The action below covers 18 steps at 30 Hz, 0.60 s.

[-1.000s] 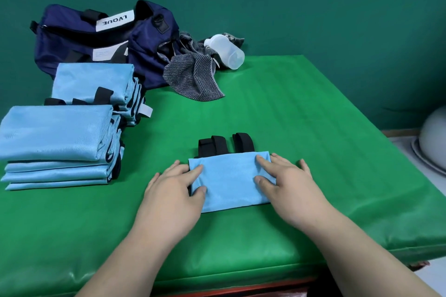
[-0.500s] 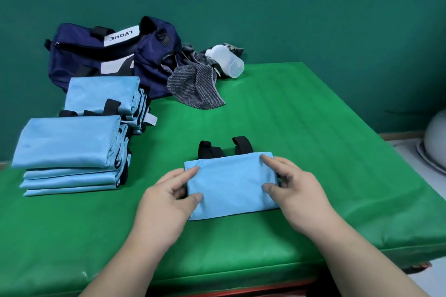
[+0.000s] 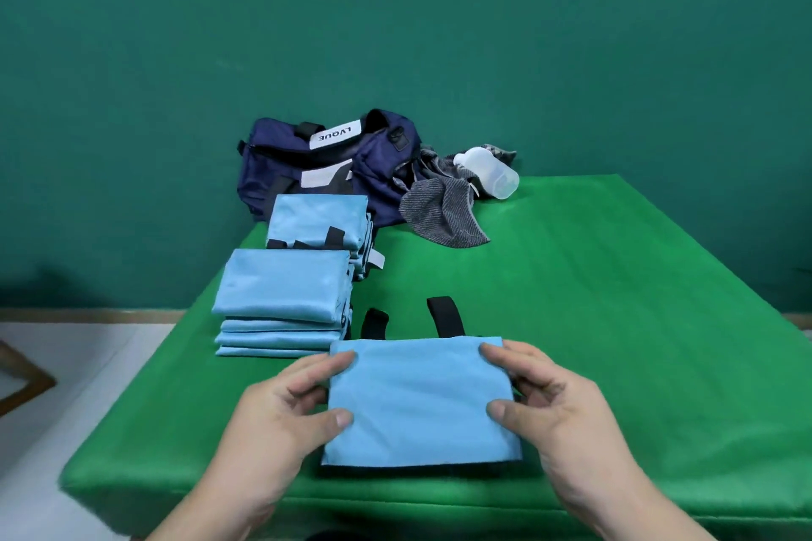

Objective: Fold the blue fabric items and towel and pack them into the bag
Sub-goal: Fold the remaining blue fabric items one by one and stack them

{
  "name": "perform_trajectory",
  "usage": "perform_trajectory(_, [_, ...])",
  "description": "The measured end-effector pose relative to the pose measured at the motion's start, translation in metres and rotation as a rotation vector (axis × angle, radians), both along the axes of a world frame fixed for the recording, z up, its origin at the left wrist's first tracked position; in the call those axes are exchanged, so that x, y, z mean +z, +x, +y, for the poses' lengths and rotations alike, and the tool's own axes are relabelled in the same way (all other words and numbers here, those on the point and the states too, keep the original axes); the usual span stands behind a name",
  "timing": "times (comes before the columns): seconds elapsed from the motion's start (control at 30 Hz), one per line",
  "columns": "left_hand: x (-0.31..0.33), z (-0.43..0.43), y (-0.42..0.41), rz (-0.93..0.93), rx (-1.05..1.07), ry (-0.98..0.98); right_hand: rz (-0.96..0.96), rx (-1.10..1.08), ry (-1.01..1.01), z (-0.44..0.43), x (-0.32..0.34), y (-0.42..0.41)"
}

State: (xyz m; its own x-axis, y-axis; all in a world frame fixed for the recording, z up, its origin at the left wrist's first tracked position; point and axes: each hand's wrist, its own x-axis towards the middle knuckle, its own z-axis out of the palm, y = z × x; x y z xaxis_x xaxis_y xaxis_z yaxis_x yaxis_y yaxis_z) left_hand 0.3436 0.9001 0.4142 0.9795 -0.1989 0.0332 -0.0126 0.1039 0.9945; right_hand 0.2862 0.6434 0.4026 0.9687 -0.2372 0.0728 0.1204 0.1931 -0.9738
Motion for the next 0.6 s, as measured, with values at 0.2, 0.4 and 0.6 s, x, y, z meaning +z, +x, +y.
perform_trajectory(0.2, [0.049,0.071,0.048,-0.158,0.097,0.165,-0.104,0.009,-0.006,0.078,0.036,0.062])
perform_trajectory(0.4, [0.084,0.116,0.152,-0.144,0.13,0.316,-0.138,-0.073,-0.159,0.129,0.061,0.16])
perform_trajectory(0.6, [0.049,0.134,0.218,-0.001,0.035,0.468,-0.02,-0.133,-0.481,0.148,0.037,0.202])
